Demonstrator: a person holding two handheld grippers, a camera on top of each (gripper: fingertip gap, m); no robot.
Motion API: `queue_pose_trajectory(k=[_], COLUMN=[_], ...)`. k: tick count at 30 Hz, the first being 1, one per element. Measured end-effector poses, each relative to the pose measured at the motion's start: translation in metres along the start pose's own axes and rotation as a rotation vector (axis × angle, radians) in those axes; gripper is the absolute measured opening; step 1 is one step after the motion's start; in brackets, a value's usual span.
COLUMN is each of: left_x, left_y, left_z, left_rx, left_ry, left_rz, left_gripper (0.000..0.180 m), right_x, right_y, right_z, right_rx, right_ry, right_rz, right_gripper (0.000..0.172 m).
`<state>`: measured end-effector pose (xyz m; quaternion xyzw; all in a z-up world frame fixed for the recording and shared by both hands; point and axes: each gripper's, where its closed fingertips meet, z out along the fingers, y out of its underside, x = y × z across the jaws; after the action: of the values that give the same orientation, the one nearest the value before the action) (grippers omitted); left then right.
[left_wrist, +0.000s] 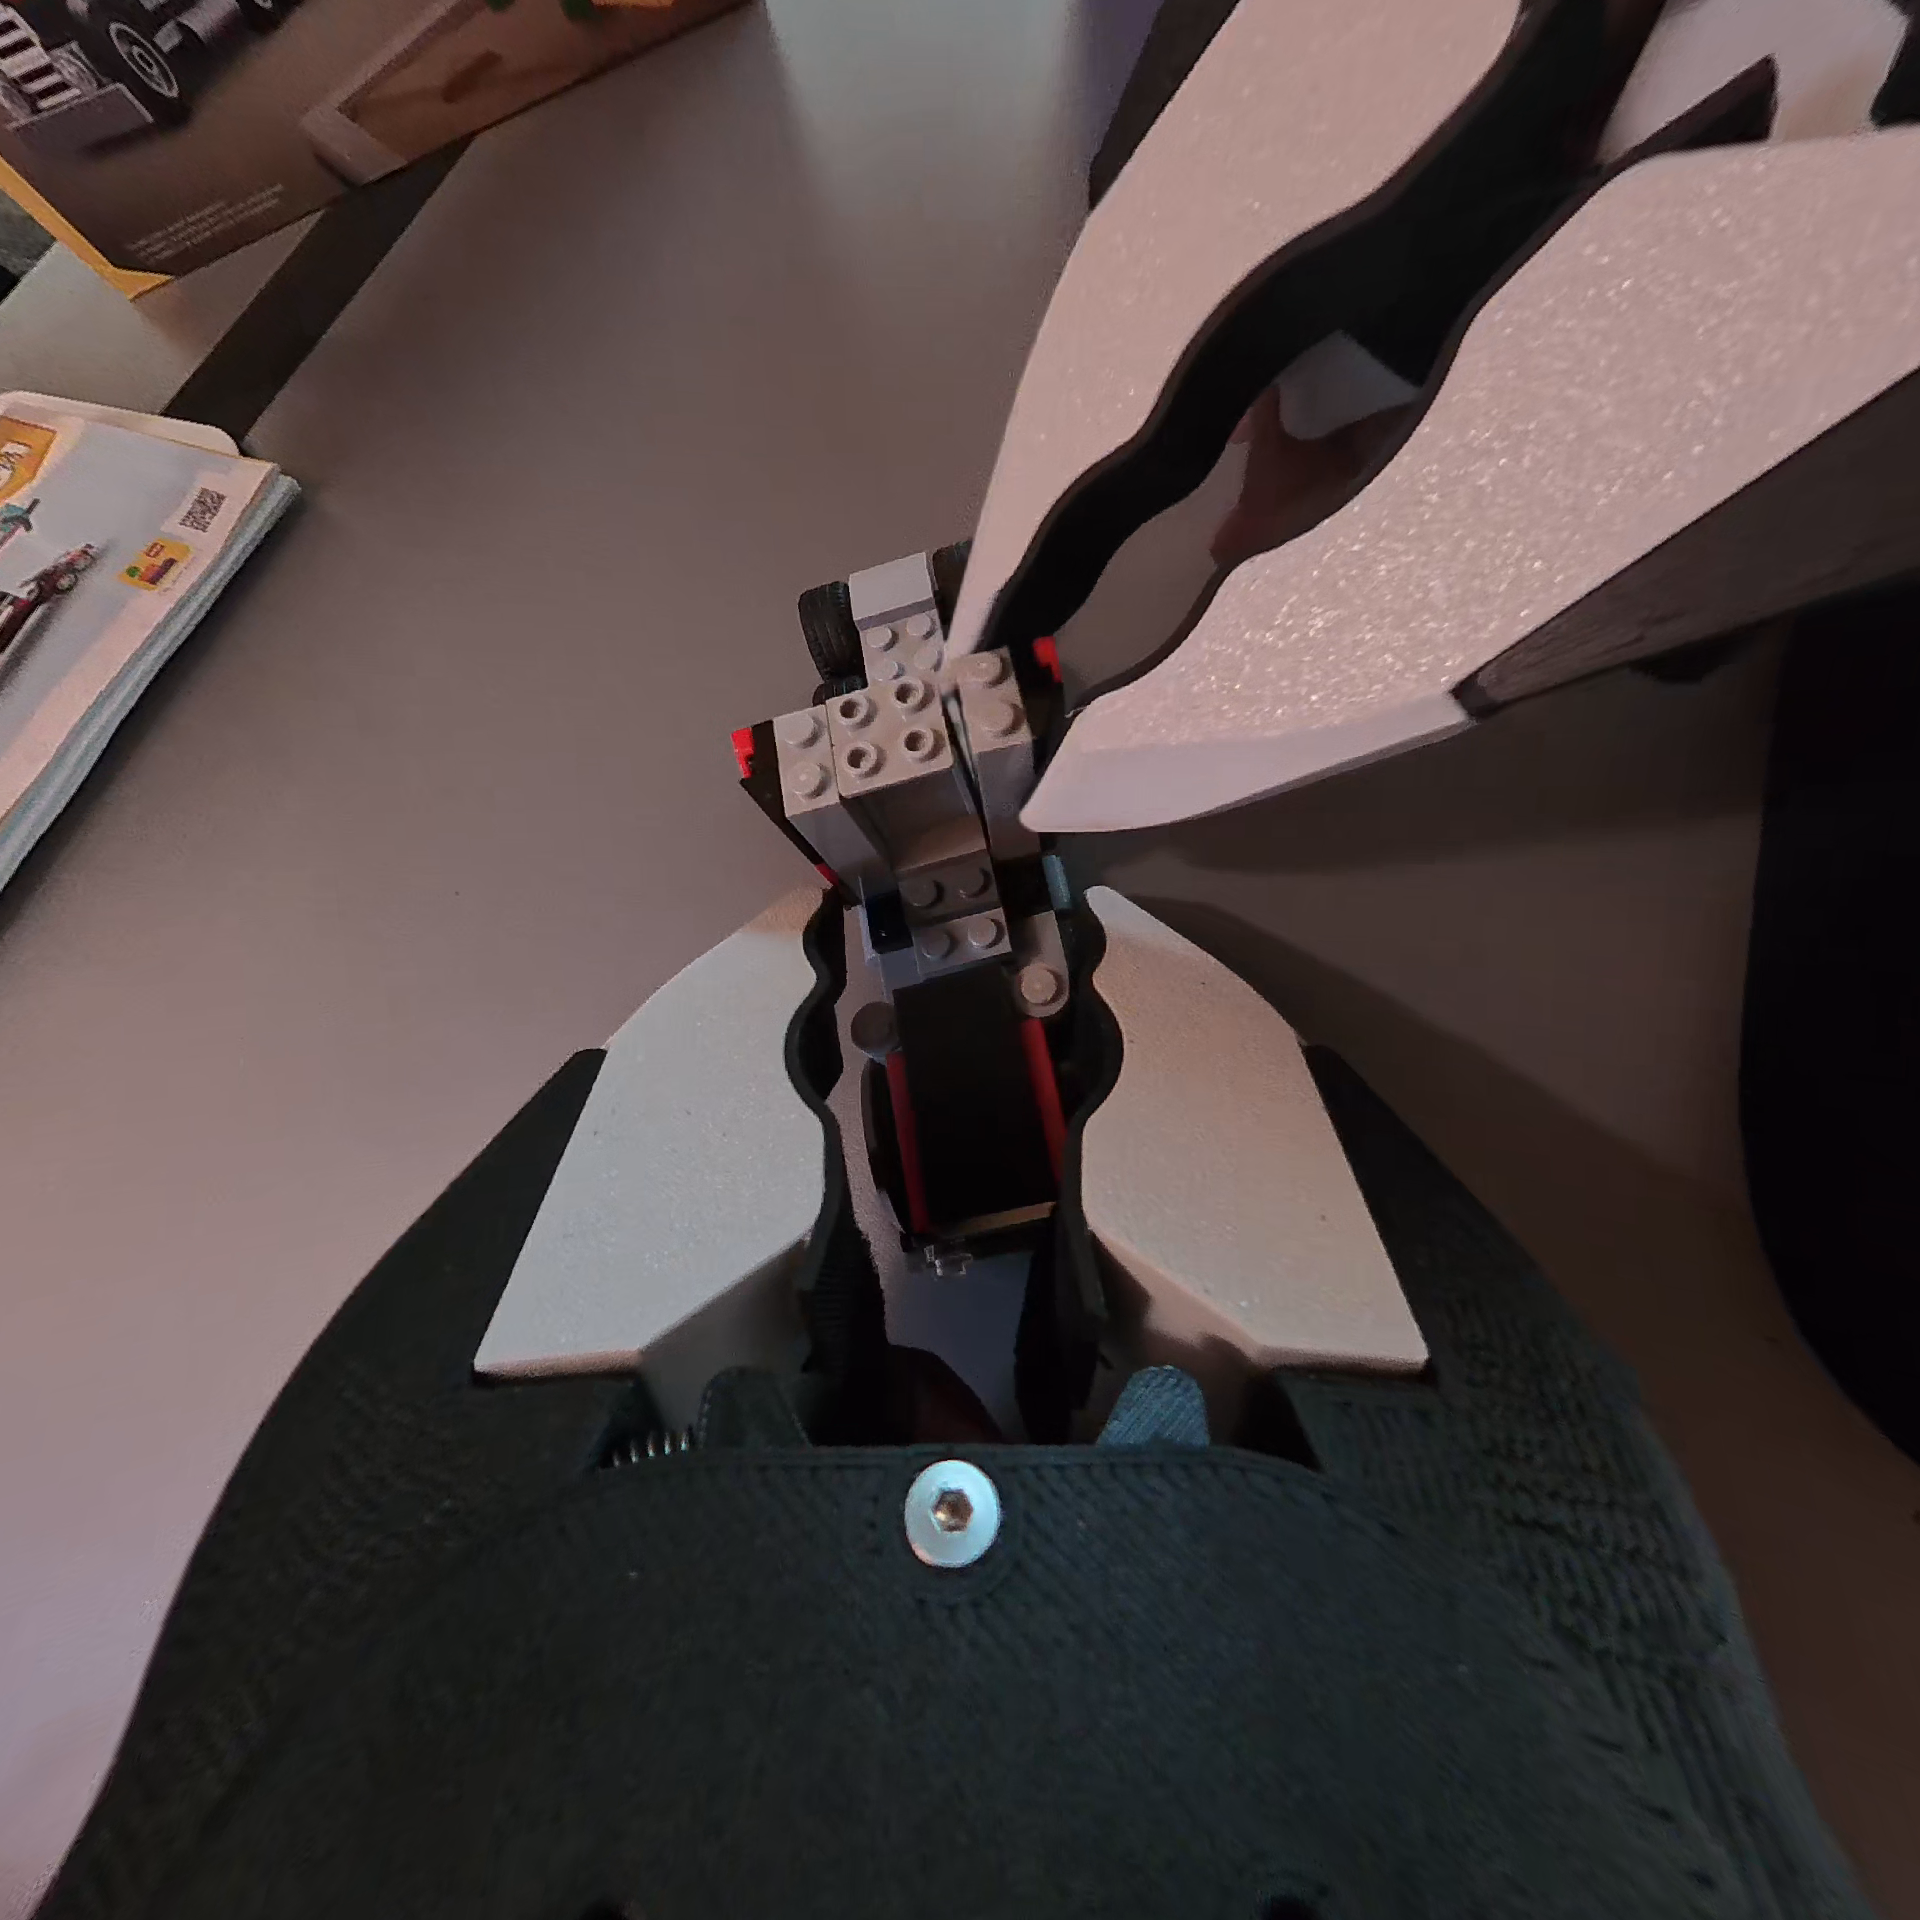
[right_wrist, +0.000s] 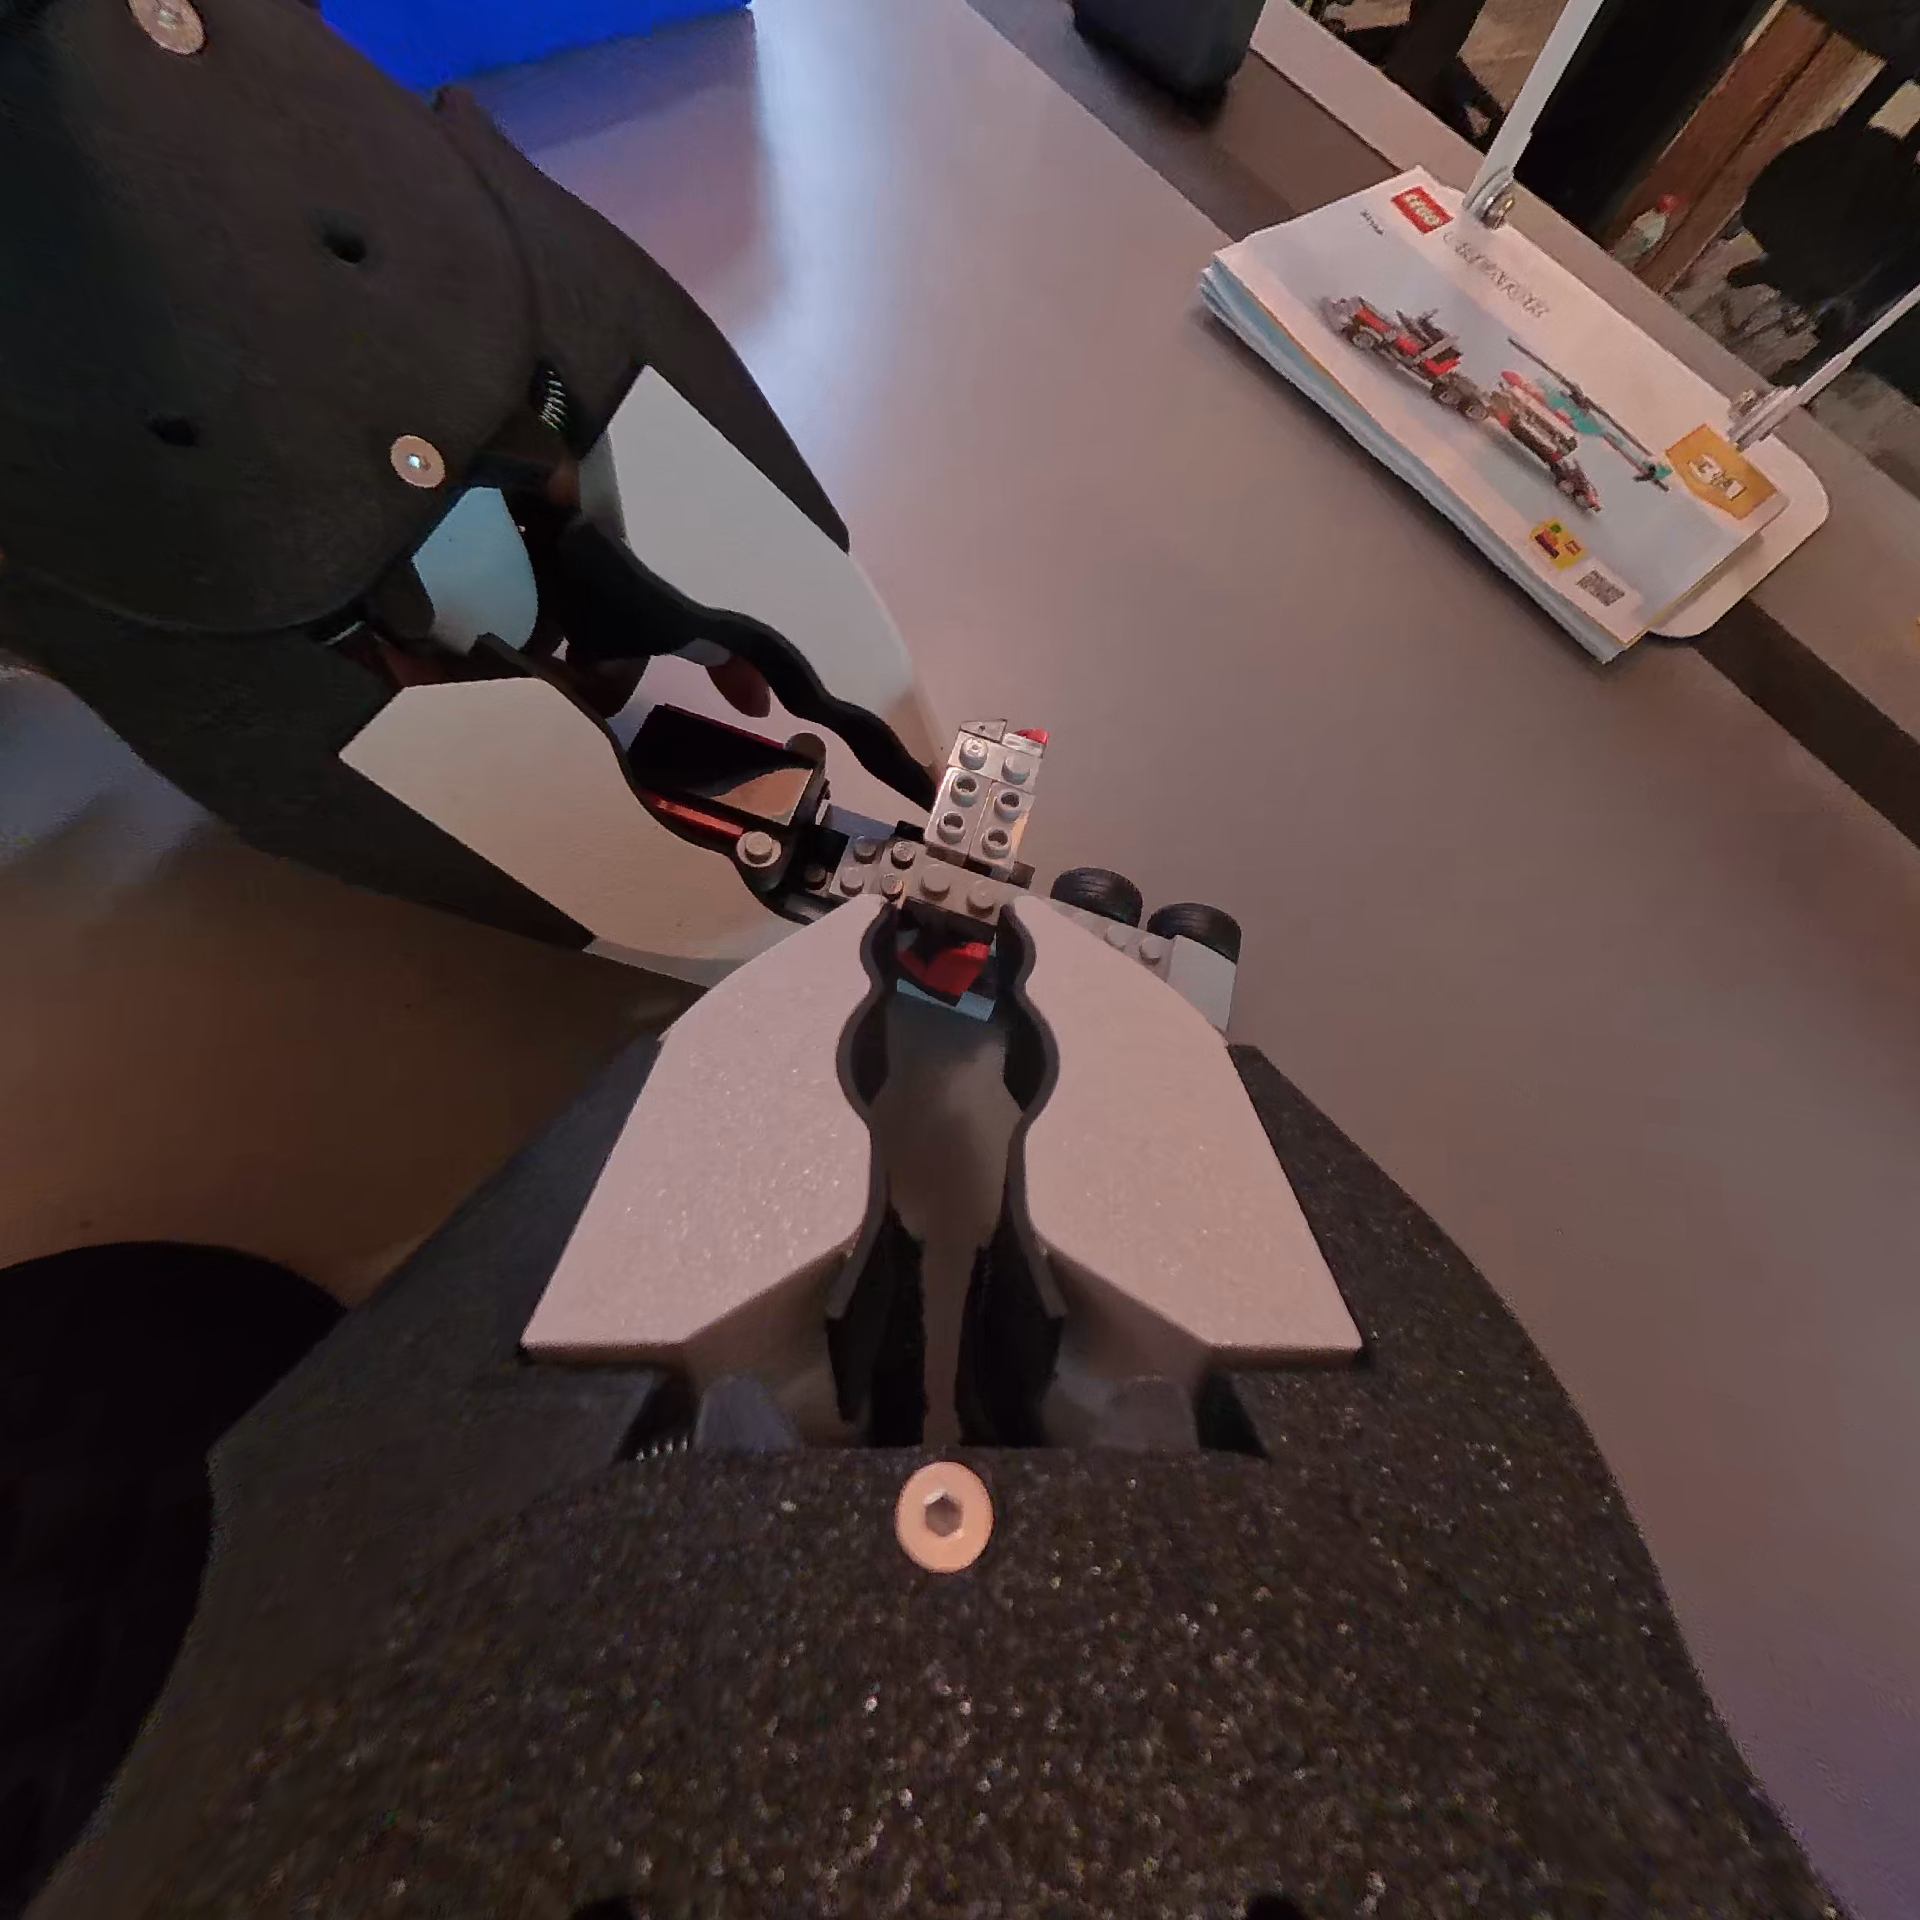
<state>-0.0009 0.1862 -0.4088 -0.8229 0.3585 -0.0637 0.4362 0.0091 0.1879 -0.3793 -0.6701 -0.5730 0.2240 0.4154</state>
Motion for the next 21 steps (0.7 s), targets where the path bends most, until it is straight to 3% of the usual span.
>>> queue_pose_trajectory(k=[9,12,17,20,21], left_x=[0.0,0.0,0.0,0.001,0.001], left_y=[0.0,0.001,0.002,0.002,0.003], left_z=[0.0,-0.001,-0.001,-0.003,-0.006], left_rx=[-0.006,-0.004,-0.004,-0.003,-0.002], left_ry=[-0.002,0.0,0.002,0.02,0.03], left_rz=[-0.025,-0.013,-0.014,-0.025,-0.032], left_gripper=[0.041,0.041,0.042,0.042,0.051], right_x=[-0.001,0.017,0.01,0.003,0.002], right_y=[0.001,-0.008,-0.013,-0.028,-0.035], right_z=[-0.005,-0.016,-0.022,-0.03,-0.034], right_rx=[-0.01,0.06,0.133,0.255,0.312], right_ry=[-0.02,0.065,-0.078,-0.197,-0.237], right_rz=[0.016,0.024,0.155,0.278,0.323], right_gripper=[0.017,0.017,0.016,0.016,0.016])
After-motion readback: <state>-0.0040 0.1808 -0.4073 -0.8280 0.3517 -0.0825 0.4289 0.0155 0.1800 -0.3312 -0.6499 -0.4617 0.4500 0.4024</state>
